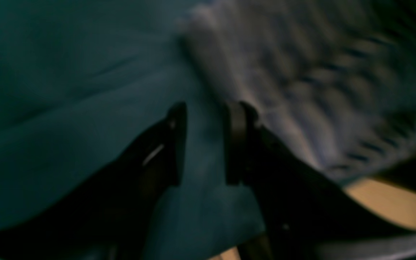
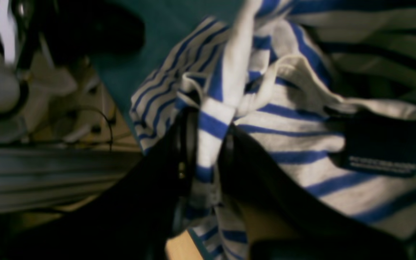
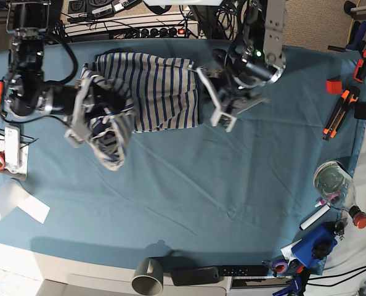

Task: Fold the T-shirt properly
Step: 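Grasp the strip end with the right gripper and fold it toward the left gripper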

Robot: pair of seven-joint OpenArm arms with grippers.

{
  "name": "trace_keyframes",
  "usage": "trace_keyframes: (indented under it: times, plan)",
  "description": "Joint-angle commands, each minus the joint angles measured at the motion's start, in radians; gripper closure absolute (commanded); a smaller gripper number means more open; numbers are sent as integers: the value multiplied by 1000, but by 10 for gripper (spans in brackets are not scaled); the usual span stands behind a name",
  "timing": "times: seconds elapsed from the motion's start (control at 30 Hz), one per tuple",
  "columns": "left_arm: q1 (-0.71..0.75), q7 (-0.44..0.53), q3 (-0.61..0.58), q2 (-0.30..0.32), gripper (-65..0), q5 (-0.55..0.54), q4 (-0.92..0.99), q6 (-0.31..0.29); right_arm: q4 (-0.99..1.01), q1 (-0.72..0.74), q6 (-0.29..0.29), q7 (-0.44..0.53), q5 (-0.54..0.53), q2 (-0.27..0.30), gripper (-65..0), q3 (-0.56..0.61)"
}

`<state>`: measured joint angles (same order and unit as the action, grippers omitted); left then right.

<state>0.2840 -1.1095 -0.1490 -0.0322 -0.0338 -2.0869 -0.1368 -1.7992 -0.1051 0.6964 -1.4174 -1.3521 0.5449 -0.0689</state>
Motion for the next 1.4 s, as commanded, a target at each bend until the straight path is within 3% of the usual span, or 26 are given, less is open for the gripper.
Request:
trace_keyframes:
  times: [0.0, 0.13, 0.3, 0.47, 0.87, 1.0, 1.27, 1.37]
  plan:
    - [8, 11, -3, -1, -165, 23, -25, 16, -15, 15, 2, 21, -20, 18, 0, 13]
    - [43, 32, -3, 0, -165, 113, -29, 33, -16, 39, 2, 21, -17, 33, 0, 97]
    - [51, 43, -3, -1, -165, 109, -29, 33, -21, 74, 2, 21, -25, 103, 0, 214]
    - [51, 64, -3, -1, -165, 108, -28, 33, -21, 119, 2, 21, -131, 153, 0, 317]
    - [51, 96, -3, -1, -165, 109, -28, 52, -21, 226, 2, 21, -84, 142, 0, 612]
    - [51, 97, -3, -1, -166, 109, -28, 51, -21, 235, 2, 21, -31, 128, 0, 623]
    - [51, 97, -3, -1, -166, 109, -28, 51, -21, 275, 2, 21, -67, 129, 0, 623]
    - [51, 97, -3, -1, -166, 109, -28, 50, -21, 290, 2, 21, -85, 129, -99, 623]
